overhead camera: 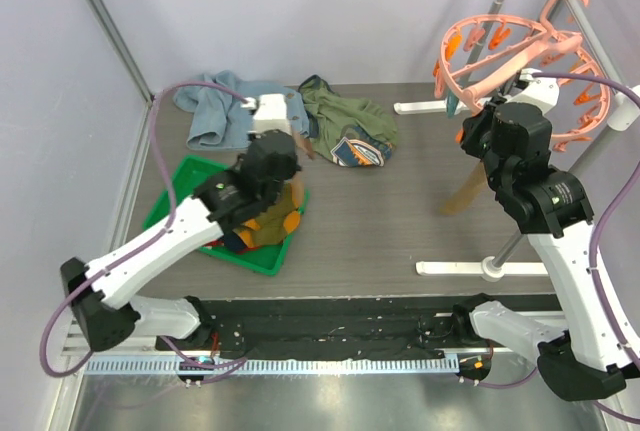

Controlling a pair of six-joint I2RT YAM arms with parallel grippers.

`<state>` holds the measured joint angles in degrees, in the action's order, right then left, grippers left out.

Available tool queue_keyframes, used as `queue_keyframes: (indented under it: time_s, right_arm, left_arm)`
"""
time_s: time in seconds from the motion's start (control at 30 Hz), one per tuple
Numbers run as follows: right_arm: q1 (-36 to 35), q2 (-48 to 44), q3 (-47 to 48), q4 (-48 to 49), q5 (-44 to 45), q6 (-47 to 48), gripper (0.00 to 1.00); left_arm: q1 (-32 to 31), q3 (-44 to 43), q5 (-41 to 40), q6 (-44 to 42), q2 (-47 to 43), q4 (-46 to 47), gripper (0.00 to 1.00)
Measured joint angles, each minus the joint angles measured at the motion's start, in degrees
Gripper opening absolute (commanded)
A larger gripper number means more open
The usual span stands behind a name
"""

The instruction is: Remove the socks clipped to the hanger

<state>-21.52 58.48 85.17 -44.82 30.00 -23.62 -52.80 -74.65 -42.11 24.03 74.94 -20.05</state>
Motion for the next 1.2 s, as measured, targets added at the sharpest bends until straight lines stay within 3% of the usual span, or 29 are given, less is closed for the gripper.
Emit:
queue_keyframes:
  time_s: [0.23,0.47,0.53,0.57,0.6,0.67,0.7,0.93,1.2]
  right_arm:
    - [0.0,0.0,-1.25,0.72,-1.36,0.44,0.01]
    - [0.0,0.0,-1.49,1.44,-1.68,1.11,0.01]
    - [0.0,0.0,-1.49,1.55,-1.79,1.27,0.01]
    - [0.0,-0.02,-1.49,1.53,-1.84,1.31,0.01]
    - [0.0,-0.07,-1.49,1.55,-1.92,1.38,0.01]
    - [0.02,-0.2,-1.49,1.55,-2.08,1.42,0.01]
    - [0.0,-0.26,-1.49,1.55,-2.12,1.44,0.01]
    - [0.04,-1.27,-1.49,1.55,-3.52,1.07,0.01]
    - [0.26,-1.14,-1.09,1.57,-6.82,-0.11,0.01]
  left_arm:
    - [12.61,10.38,-0.68,9.77,-10.8,-11.13,0.0]
    - [26.32,27.32,8.04,22.21,-4.22,-12.52,0.04]
    - [28.02,28.98,9.16,25.62,-1.7,-13.92,0.36]
    - [28.52,29.0,9.14,27.19,-0.79,-14.69,0.63]
    - [28.85,28.87,9.03,28.59,-0.26,-15.17,0.69]
    - [29.09,27.63,8.48,31.04,0.07,-17.57,0.74]
    - [29.18,26.71,8.13,31.63,0.04,-18.47,0.82]
    - [27.56,14.91,7.02,25.73,-2.75,-20.92,0.83]
    - [11.23,9.99,6.51,14.56,-6.14,-11.67,0.85]
